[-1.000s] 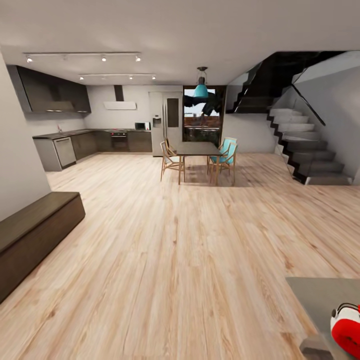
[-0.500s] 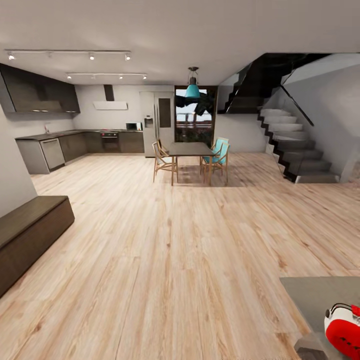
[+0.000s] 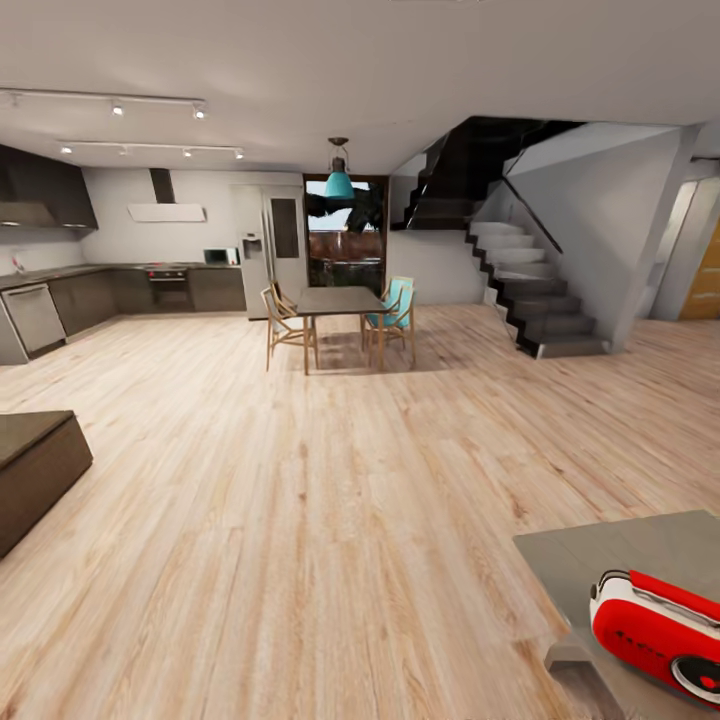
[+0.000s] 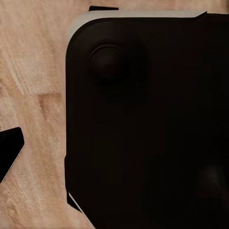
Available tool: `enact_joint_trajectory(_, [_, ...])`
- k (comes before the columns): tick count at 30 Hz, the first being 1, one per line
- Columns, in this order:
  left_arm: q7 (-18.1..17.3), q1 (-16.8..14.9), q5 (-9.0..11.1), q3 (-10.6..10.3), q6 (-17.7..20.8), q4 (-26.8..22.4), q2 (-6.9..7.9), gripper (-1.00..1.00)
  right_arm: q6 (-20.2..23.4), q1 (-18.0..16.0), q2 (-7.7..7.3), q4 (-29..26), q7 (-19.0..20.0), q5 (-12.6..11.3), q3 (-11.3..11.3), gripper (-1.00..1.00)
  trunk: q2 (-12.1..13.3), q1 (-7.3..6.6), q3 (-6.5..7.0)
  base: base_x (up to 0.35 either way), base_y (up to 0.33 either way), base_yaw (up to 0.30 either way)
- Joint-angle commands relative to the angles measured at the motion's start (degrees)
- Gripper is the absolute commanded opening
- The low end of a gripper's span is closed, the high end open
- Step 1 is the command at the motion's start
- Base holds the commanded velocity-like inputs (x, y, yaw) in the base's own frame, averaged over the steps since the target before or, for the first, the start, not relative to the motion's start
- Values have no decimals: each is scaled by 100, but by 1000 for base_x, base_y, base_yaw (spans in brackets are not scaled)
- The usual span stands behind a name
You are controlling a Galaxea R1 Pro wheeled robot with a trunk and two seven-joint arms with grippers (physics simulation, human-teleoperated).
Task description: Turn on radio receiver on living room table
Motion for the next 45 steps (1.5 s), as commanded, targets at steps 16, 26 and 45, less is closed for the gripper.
enact_joint_trajectory(16, [-2,0,0,0,-2,0,-16,100,1,0,0,0,0,-5,0,100,0,0,45,0,0,-281])
enact_joint_trajectory(26, [-3,0,0,0,-8,0,-18,100,0,0,0,2,0,-7,0,100,0,0,74,0,0,-281])
enact_joint_trajectory(45, [-8,0,-4,-14,-1,0,-18,100,7,0,-6,0,0,-23,-8,100,0,0,122,59,0,-259])
